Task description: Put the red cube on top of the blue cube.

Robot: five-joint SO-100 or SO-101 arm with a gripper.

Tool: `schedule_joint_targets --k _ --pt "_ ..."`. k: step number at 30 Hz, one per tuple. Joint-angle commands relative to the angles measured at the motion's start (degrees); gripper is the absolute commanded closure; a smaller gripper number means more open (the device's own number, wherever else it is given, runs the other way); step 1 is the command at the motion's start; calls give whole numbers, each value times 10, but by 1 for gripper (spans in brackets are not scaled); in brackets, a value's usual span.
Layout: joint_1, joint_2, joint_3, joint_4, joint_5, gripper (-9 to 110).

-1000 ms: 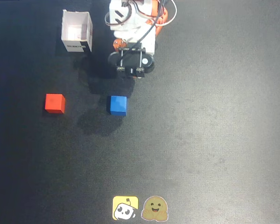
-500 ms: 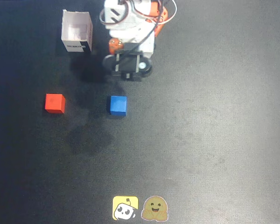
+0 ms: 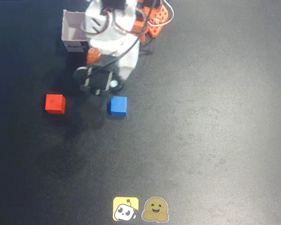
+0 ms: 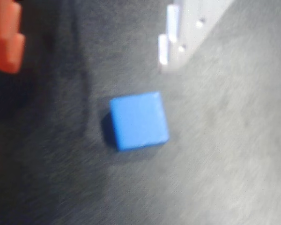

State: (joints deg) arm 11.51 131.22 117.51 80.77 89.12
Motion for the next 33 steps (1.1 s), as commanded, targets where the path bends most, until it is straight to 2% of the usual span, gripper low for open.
schedule_joint_targets --k 1,7,22,33 --pt "17 -27 -57 3 -4 78" --pt "41 -56 -95 -9 -20 78" --pt "153 -144 -120 -66 -200 78" --pt "201 -228 -109 -110 -250 78"
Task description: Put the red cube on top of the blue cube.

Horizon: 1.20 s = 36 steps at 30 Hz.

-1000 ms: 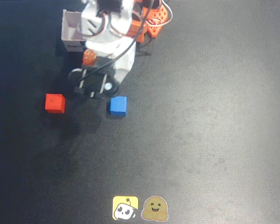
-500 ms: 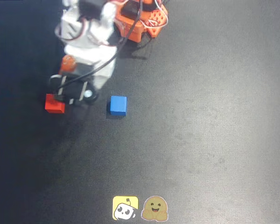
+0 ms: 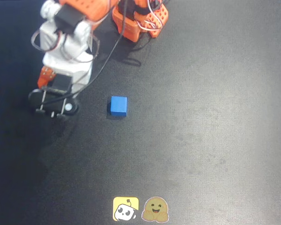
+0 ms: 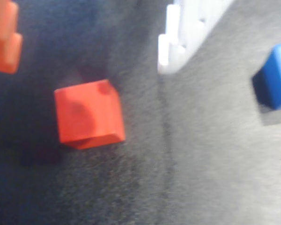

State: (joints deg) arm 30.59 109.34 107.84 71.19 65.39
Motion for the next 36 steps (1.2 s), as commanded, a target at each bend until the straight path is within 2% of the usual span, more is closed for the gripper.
schedule_joint_targets --k 1,18,36 --pt "15 -18 -11 -18 -18 78" --pt "53 -131 11 -73 -69 79" --pt "57 -184 23 -114 -76 79"
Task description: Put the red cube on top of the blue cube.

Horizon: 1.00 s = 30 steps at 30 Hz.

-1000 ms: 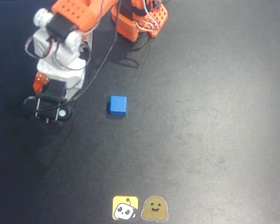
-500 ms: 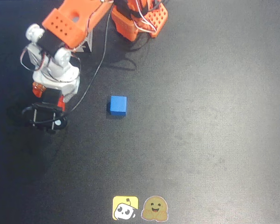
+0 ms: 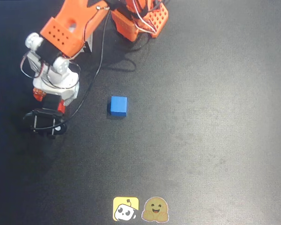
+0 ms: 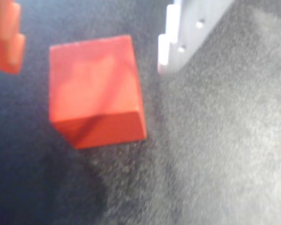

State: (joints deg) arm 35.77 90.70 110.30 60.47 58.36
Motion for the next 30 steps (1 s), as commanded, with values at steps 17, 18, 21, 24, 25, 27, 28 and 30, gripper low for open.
schedule_joint_targets --k 17,18,21,24,25,27,28,30 --pt "22 -45 15 -46 -18 81" --pt "22 -47 15 -47 -19 81" --pt "23 -51 15 -51 -19 81" --pt "24 -53 18 -56 -18 82" --pt "24 -54 18 -59 -18 82" --pt "24 -56 20 -63 -18 82" --pt "24 -57 20 -66 -17 83" --pt "24 -61 21 -69 -17 84"
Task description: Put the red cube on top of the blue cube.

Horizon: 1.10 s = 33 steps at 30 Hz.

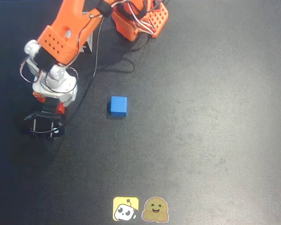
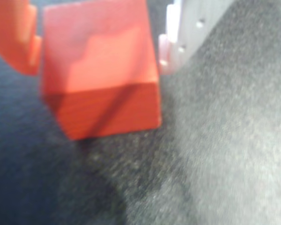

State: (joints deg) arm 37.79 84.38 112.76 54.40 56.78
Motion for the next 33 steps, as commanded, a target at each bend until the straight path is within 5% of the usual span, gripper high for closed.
schedule_joint_targets --k 1,33 --pt "4 2 -4 -9 -1 84" --pt "3 89 -33 64 62 90"
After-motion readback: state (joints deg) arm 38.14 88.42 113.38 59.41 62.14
